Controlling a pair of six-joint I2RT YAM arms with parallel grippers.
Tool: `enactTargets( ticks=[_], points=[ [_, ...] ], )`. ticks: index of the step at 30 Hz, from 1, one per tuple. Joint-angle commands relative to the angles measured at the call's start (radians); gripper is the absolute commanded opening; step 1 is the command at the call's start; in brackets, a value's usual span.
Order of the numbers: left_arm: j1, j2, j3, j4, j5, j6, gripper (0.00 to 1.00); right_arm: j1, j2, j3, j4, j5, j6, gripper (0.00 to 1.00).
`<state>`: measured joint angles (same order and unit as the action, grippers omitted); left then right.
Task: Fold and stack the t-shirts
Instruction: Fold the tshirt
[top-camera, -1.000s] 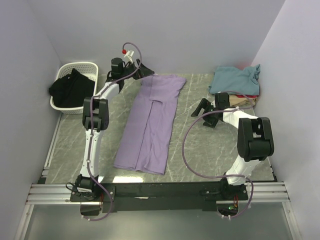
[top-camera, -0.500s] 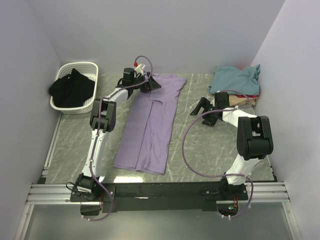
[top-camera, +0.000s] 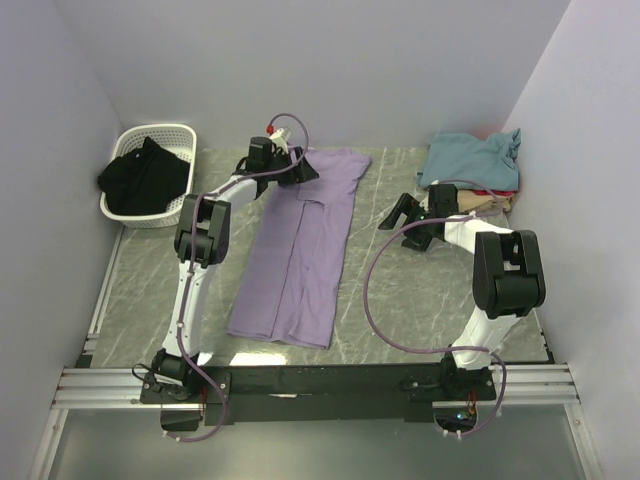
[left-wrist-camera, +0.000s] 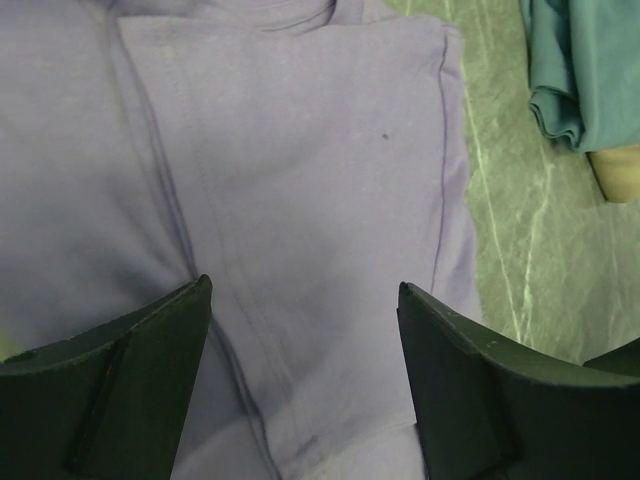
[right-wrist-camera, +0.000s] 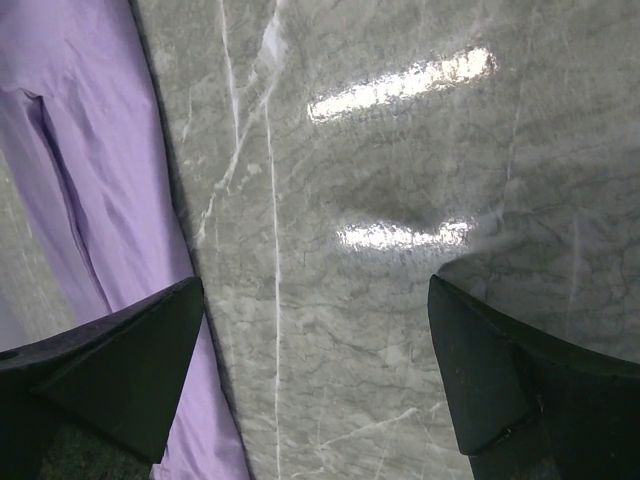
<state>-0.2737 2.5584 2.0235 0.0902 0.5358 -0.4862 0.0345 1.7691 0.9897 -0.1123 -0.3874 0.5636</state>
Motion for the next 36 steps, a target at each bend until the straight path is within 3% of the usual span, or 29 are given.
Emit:
enactTargets(
  ticks=[1, 11, 16, 36],
  points=[
    [0.005, -0.099, -0.043, 0.028, -0.057, 0.032, 0.80, -0.005, 0.041, 0.013, -0.009, 0.004, -0.018, 0.99],
    [0.002, -0.044, 0.039, -0.079, -0.115, 0.052, 0.78, -0.005, 0.046, 0.018, -0.007, -0.004, -0.018, 0.99],
    [-0.016, -0.021, 0.067, -0.133, -0.164, 0.077, 0.68, -0.005, 0.047, 0.020, -0.010, -0.007, -0.022, 0.99],
    [-0.044, 0.028, 0.127, -0.175, -0.151, 0.098, 0.48, -0.005, 0.056, 0.032, -0.017, -0.013, -0.027, 0.98]
  ],
)
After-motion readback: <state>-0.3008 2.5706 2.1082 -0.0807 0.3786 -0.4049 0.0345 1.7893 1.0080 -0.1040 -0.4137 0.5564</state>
